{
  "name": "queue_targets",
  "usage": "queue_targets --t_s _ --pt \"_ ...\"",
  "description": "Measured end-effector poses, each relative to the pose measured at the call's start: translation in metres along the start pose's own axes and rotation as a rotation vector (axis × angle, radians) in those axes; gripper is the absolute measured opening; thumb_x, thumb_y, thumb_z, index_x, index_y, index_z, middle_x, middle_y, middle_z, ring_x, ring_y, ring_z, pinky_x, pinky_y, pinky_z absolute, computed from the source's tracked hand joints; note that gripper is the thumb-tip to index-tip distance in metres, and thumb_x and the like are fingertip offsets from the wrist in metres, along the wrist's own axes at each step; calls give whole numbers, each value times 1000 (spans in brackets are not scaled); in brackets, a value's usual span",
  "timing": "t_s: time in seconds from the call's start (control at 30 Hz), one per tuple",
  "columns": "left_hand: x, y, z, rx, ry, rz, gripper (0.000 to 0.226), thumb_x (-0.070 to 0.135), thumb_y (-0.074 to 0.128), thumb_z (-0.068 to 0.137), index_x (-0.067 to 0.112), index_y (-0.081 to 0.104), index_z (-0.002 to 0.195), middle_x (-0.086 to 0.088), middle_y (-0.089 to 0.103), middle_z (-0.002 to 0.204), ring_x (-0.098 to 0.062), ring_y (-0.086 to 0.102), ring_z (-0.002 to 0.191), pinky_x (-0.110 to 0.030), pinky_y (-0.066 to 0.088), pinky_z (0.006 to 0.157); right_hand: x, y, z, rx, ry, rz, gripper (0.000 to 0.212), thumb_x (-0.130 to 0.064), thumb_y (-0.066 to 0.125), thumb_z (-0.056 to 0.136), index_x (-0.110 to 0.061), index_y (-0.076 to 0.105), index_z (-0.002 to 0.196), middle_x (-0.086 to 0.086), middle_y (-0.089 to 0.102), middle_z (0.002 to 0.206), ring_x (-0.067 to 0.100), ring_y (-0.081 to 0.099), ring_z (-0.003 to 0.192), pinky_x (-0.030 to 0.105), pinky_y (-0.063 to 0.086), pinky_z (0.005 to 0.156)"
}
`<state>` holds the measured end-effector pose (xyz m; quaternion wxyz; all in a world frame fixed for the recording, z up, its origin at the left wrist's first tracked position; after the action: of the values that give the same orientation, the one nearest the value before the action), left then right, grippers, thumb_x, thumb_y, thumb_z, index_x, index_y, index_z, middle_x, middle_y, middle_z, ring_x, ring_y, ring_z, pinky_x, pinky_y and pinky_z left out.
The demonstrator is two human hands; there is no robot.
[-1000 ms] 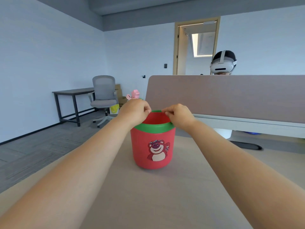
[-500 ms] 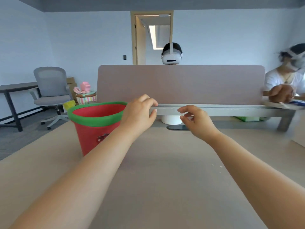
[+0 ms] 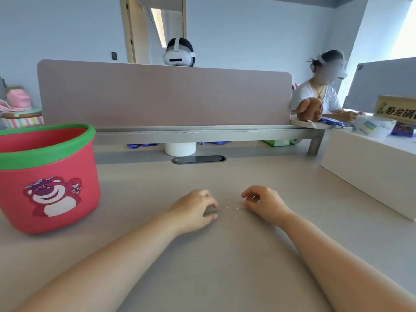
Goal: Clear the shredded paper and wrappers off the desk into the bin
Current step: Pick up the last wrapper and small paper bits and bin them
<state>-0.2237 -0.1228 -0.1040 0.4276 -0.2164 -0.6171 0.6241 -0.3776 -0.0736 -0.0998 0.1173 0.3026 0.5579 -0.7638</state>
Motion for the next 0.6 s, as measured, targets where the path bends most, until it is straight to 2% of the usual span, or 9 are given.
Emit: queue_targets --t_s 0.2,0.33,0.6 --pt "-15 8 -8 59 -41 -84 31 36 52 89 23 59 117 1 52 121 -18 45 119 -30 37 101 -7 13 -2 -47 -54 -44 14 -23 70 77 -16 66 89 0 57 90 15 54 84 23 42 82" --pt "-12 7 -9 82 -49 -90 28 35 53 89 22 60 113 1 53 120 -18 45 118 -30 37 100 -15 17 -7 -20 -75 -72 11 -23 68 79 -15 67 87 0 56 89 15 52 80 24 41 78" --pt "-3 1 -10 144 -75 -96 13 27 59 87 16 65 90 1 53 105 -18 53 101 -25 39 79 -8 23 -2 -60 18 -142 13 -19 58 86 -8 66 89 2 58 86 19 52 82 23 38 73"
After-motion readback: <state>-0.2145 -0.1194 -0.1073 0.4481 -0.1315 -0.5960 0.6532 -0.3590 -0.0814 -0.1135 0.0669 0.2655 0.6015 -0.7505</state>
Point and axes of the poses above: each hand's wrist, its own z-axis towards the middle knuckle, its own y-axis out of the palm, x = y × z, the point moved 10 cm from there along z, towards the middle knuckle
